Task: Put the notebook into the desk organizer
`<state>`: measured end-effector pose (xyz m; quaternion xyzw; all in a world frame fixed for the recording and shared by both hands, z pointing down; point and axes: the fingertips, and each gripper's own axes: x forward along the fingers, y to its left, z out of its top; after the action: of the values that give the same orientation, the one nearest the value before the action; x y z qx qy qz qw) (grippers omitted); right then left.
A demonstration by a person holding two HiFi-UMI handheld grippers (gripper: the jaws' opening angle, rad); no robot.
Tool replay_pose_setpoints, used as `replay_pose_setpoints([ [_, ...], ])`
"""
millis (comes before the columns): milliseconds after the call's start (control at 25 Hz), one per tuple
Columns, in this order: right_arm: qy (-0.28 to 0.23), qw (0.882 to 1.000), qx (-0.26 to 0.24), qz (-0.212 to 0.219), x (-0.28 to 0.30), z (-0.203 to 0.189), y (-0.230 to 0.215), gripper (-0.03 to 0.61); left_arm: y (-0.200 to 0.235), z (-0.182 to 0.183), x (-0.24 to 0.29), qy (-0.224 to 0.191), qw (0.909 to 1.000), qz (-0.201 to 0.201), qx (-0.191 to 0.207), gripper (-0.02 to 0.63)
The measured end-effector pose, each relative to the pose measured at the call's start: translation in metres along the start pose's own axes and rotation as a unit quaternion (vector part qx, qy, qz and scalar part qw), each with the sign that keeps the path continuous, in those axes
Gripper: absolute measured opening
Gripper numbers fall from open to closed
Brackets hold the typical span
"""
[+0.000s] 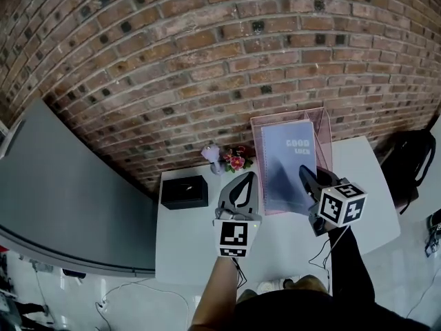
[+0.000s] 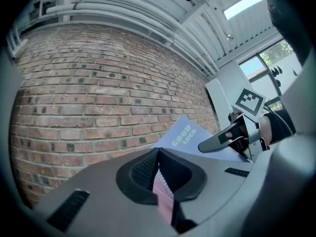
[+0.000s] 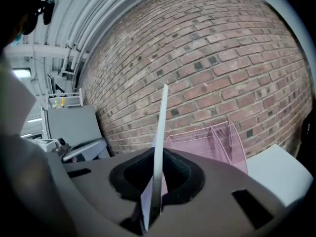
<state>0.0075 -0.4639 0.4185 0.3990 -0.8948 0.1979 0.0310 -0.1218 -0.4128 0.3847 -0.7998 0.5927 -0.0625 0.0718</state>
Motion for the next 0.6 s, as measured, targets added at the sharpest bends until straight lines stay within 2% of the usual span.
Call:
replay_pose_setpoints([
  [360,0.038,0.996,-0.07,-0.047,0.026,-0.006,-0.025,0.074,0.003,-0.006,0.018,0.008,0.9999,0.011,-0.002,0.015],
  [600,0.062,0.991,-0.091,-0.069,0.042,-0.015,-0.04,0.088,0.009,-0.013,0.025,0.017,0.9997,0.019,0.0,0.015],
])
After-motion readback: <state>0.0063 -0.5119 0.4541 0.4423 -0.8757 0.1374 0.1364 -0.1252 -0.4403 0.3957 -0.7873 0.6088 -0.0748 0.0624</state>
